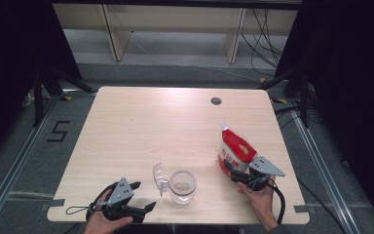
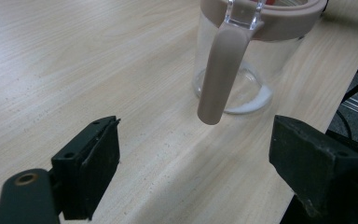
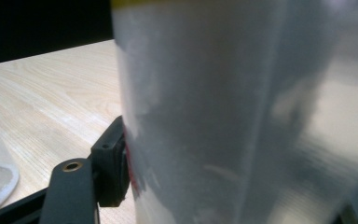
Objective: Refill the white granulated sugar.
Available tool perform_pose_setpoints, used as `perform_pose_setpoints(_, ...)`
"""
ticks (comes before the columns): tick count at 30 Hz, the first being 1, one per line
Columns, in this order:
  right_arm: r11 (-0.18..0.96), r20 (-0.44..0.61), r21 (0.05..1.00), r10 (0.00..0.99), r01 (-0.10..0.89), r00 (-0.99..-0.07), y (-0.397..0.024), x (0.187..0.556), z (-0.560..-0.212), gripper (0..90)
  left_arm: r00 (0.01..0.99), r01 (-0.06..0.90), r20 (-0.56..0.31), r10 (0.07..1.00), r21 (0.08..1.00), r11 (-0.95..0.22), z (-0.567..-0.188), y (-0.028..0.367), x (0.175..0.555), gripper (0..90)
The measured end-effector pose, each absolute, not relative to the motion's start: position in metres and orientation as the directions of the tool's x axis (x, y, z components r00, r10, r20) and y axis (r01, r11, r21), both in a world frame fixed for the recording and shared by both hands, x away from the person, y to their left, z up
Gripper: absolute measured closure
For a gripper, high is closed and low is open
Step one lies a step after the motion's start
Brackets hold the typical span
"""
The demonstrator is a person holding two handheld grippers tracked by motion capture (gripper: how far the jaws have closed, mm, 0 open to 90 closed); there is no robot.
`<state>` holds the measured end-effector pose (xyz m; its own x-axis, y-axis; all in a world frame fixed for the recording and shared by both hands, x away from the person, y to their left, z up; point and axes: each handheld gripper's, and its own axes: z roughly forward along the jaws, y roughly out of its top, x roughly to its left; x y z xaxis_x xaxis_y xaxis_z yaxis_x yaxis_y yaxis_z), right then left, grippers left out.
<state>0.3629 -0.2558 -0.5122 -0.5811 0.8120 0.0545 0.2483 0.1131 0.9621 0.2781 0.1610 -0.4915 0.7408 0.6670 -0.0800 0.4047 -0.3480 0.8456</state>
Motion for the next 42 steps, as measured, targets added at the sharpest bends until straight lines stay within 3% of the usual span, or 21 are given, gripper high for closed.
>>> perform_pose_setpoints(5,0.136,0.010,0.970,0.808,0.202,-0.589,-0.2572,0.3675,-0.5149,33.0,0.741,0.405,-0.079,0.667,0.845,-0.349,-0.4915,0.1611,0.2780,16.0)
perform_pose_setpoints(10,0.110,0.049,0.967,0.802,0.228,-0.595,-0.2554,0.3672,-0.5156,32.0,0.741,0.405,-0.080,0.667,0.846,-0.348,-0.4915,0.1608,0.2779,16.0)
perform_pose_setpoints(19,0.146,0.021,0.965,0.782,0.216,-0.623,-0.2557,0.3692,-0.5152,37.1,0.742,0.403,-0.081,0.666,0.847,-0.346,-0.4923,0.1602,0.2783,16.0)
perform_pose_setpoints(27,0.110,0.031,0.973,0.804,0.200,-0.594,-0.2533,0.3704,-0.5166,37.8,0.740,0.406,-0.085,0.667,0.847,-0.342,-0.4925,0.1602,0.2783,16.0)
perform_pose_setpoints(30,0.124,0.024,0.972,0.792,0.199,-0.610,-0.2531,0.3697,-0.5156,43.0,0.739,0.410,-0.082,0.668,0.842,-0.350,-0.4923,0.1606,0.2783,16.0)
perform_pose_setpoints(39,0.152,0.004,0.965,0.807,0.214,-0.591,-0.2485,0.3661,-0.5123,45.1,0.744,0.401,-0.078,0.664,0.847,-0.349,-0.4916,0.1615,0.2785,16.0)
perform_pose_setpoints(42,0.216,-0.075,0.962,0.799,0.169,-0.597,-0.2484,0.3659,-0.5083,45.6,0.740,0.407,-0.086,0.667,0.847,-0.342,-0.4918,0.1615,0.2786,16.0)
